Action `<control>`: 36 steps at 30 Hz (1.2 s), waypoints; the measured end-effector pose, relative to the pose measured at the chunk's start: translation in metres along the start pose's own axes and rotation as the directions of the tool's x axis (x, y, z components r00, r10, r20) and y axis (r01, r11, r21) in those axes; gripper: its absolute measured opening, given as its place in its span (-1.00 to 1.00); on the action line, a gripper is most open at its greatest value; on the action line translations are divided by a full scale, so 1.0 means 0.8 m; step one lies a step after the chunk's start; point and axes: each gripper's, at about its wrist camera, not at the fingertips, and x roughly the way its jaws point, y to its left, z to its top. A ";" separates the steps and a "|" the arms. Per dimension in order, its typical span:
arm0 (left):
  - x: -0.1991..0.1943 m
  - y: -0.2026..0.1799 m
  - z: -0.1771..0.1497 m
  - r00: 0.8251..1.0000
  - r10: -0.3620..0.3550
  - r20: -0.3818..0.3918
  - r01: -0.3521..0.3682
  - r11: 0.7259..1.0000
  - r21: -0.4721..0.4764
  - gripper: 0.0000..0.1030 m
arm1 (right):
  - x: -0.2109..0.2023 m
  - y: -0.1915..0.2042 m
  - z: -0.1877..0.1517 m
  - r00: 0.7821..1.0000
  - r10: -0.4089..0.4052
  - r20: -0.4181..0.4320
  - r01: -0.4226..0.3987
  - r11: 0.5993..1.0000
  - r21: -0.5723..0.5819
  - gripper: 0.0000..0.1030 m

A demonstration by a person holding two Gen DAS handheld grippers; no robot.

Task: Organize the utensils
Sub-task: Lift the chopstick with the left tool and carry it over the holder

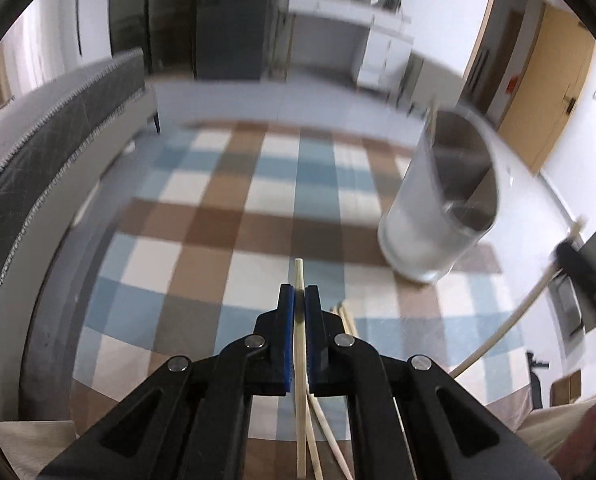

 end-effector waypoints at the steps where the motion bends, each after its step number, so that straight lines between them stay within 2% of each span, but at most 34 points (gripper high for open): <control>1: -0.002 -0.001 0.005 1.000 -0.005 0.015 0.006 1.000 -0.006 -0.99 | -0.001 0.003 -0.005 1.000 -0.004 -0.004 0.004 1.000 0.000 -0.93; 4: -0.012 0.000 0.008 0.998 -0.023 0.052 0.025 0.999 -0.020 -0.99 | -0.003 0.013 -0.017 1.000 -0.020 -0.017 0.020 1.000 -0.005 -0.93; 10: -0.030 -0.009 0.016 0.997 -0.048 0.054 0.048 0.999 -0.001 -1.00 | -0.013 0.023 -0.030 0.999 -0.040 -0.009 0.040 0.999 -0.020 -0.93; 20: -0.048 -0.030 0.043 0.992 -0.116 0.043 0.114 0.993 0.031 -1.00 | -0.024 0.018 -0.015 0.997 -0.073 0.025 0.074 0.997 -0.018 -0.93; 26: -0.054 -0.047 0.072 0.982 -0.181 0.046 0.179 0.983 0.035 -1.00 | -0.026 0.011 0.013 0.995 -0.085 0.050 0.088 0.994 -0.057 -0.93; 30: -0.063 -0.058 0.099 0.971 -0.231 0.057 0.230 0.973 0.029 -1.00 | -0.034 0.003 0.048 0.991 -0.101 0.084 0.109 0.989 -0.099 -0.94; 34: -0.075 -0.067 0.135 0.949 -0.305 0.085 0.306 0.952 0.003 -1.00 | -0.048 -0.005 0.100 0.984 -0.111 0.138 0.133 0.978 -0.162 -0.93; 36: -0.078 -0.070 0.157 0.930 -0.356 0.093 0.359 0.933 -0.016 -1.00 | -0.053 -0.006 0.128 0.981 -0.110 0.163 0.142 0.969 -0.200 -0.94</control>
